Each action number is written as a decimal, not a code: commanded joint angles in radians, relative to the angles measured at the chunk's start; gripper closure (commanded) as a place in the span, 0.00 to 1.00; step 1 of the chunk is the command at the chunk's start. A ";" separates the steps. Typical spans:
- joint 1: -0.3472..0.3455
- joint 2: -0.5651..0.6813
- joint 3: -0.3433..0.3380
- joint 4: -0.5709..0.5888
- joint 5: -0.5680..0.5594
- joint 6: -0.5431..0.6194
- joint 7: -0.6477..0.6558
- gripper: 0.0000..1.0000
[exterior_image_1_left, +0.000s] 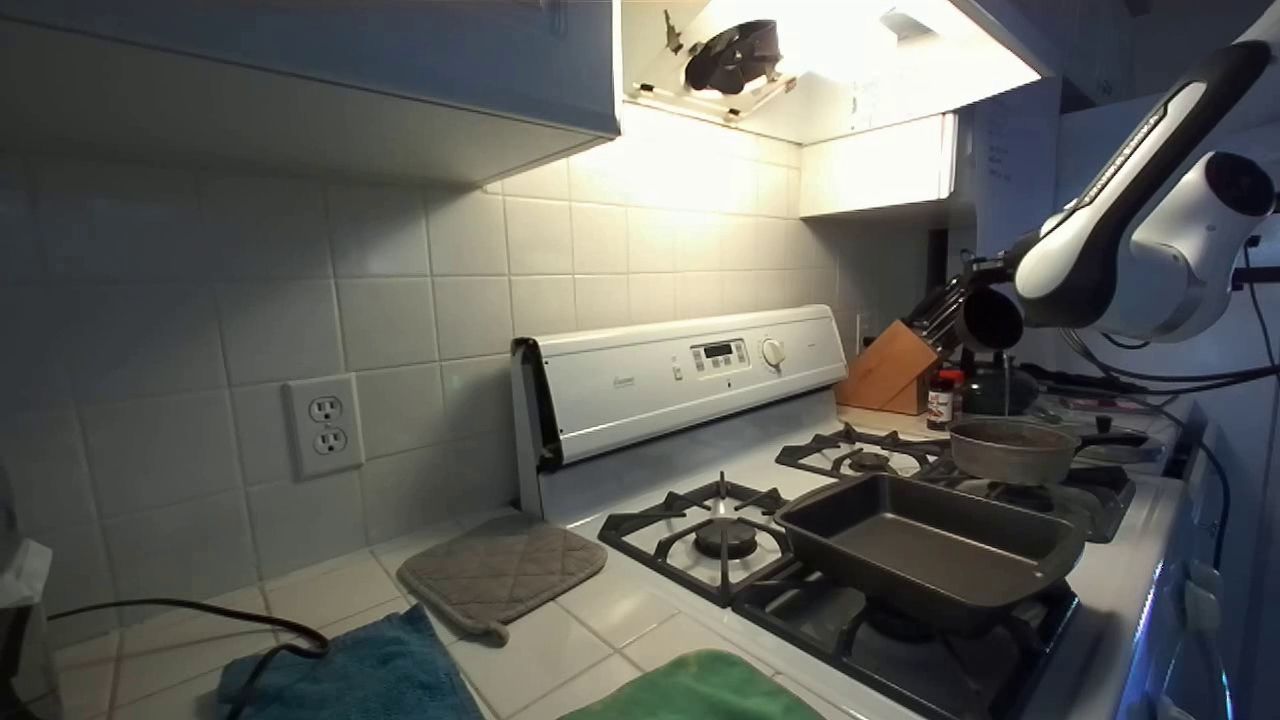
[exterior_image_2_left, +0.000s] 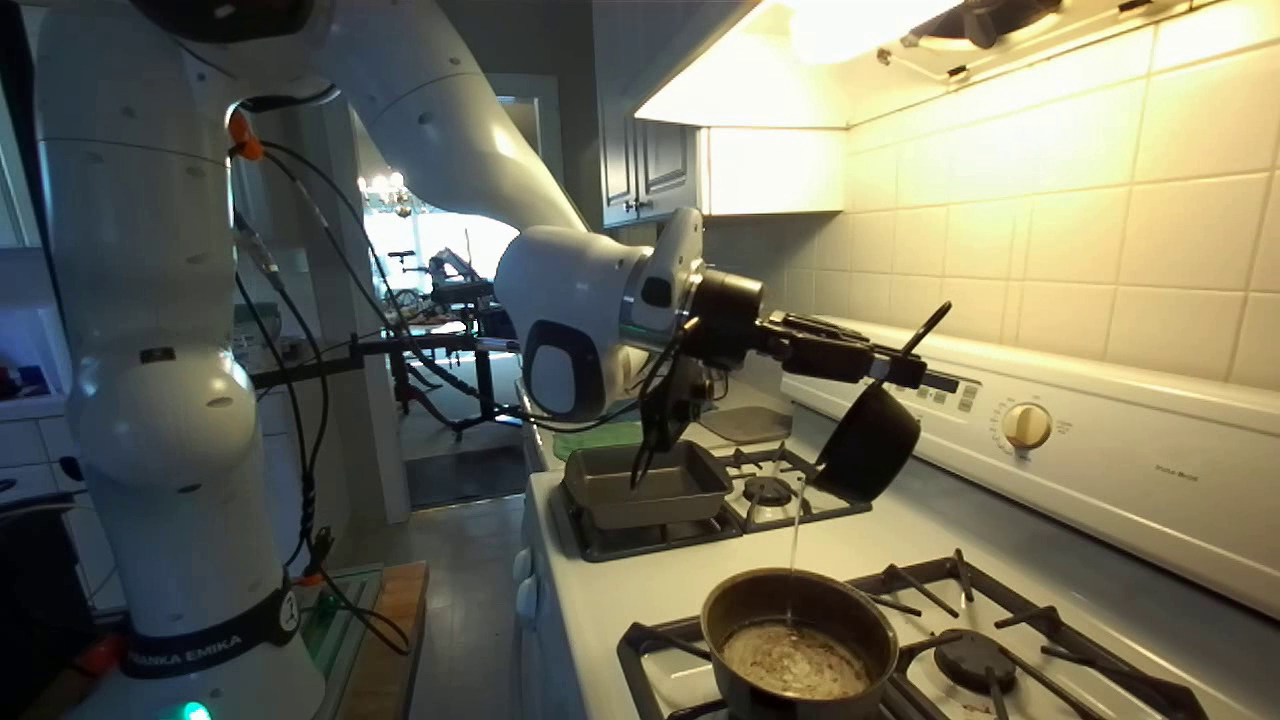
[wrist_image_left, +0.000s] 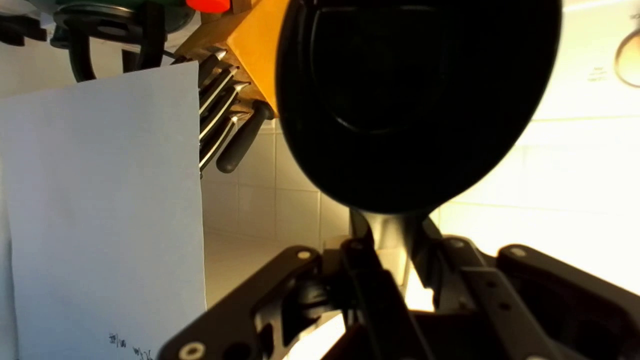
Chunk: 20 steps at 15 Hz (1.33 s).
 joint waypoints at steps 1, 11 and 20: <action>-0.215 -0.003 0.235 -0.001 0.024 0.065 -0.057 0.94; -0.424 0.004 0.444 0.001 0.019 0.109 -0.083 0.94; -0.455 -0.004 0.473 -0.002 0.024 0.102 -0.094 0.94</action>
